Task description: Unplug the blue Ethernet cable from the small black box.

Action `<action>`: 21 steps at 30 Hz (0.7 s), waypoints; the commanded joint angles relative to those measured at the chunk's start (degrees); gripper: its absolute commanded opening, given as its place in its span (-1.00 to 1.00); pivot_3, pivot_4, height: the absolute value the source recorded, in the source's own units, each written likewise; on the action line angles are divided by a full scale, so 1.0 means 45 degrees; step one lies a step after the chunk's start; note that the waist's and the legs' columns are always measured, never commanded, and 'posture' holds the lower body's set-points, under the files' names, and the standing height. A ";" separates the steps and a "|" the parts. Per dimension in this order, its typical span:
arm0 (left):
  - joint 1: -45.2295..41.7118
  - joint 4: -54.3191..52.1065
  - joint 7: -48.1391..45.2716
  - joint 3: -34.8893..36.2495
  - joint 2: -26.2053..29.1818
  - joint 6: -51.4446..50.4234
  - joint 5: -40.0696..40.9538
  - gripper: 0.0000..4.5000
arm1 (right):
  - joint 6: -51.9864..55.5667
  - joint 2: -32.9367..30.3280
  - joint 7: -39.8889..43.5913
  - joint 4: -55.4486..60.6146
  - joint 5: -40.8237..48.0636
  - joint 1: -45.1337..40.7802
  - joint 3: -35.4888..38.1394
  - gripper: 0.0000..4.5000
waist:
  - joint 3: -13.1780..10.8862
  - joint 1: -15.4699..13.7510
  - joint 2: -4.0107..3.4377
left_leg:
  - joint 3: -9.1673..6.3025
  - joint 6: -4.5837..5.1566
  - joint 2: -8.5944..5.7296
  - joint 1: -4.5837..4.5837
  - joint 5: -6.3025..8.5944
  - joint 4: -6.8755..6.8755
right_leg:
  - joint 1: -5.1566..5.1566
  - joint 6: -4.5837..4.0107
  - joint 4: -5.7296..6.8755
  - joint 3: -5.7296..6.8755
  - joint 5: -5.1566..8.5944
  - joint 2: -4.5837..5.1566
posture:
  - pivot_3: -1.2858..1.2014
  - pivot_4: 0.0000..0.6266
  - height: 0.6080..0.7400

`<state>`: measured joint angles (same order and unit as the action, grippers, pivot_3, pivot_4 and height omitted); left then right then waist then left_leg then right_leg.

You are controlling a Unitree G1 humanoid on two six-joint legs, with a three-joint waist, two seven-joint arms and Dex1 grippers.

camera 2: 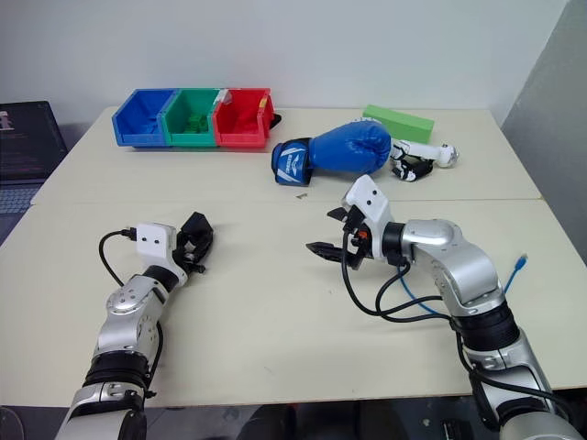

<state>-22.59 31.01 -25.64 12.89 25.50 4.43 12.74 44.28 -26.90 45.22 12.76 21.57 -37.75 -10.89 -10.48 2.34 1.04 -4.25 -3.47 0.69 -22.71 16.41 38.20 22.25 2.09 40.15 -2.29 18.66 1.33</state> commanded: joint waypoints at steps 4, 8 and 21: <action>0.0942 -0.1143 -0.0379 0.0340 0.0241 -0.0732 0.0410 0.67 | -0.0130 -0.0106 0.0138 0.0408 0.0104 -0.0240 0.0135 0.90 | 0.0000 0.0117 0.0000 | 0.0001 -0.0004 0.0001 -0.0001 -0.0002 -0.0001 | 0.0001 0.0000 -0.0001 -0.0003 0.0000 0.0000 | 0.03 -0.52 1.00; 0.2131 -0.3579 -0.0839 0.0500 0.0590 -0.2377 0.1194 0.91 | -0.0175 -0.0257 0.0084 0.0482 0.0022 0.0019 0.0213 0.90 | 0.0000 0.0183 0.0001 | 0.0001 -0.0010 0.0002 -0.0003 -0.0005 -0.0005 | 0.0002 0.0000 -0.0004 -0.0005 0.0000 0.0005 | 0.03 -0.52 1.00; 0.3458 -0.8301 -0.3688 0.1554 0.5078 -0.6723 0.2583 0.91 | -0.1371 -0.2023 0.1018 0.0492 0.0614 0.2288 0.2221 0.90 | -0.0004 -0.0076 0.0004 | -0.0014 0.0034 -0.0003 -0.0012 0.0013 -0.0011 | -0.0010 -0.0001 -0.0010 0.0015 0.0000 -0.0006 | 0.03 -0.52 1.00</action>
<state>-6.48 -3.95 -38.61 17.86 46.36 -24.00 21.70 39.66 -34.29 47.45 13.24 22.34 -27.92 -4.21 -10.50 2.00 1.05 -4.33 -3.32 0.68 -22.77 16.47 38.15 22.19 2.08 40.06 -2.20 18.66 1.30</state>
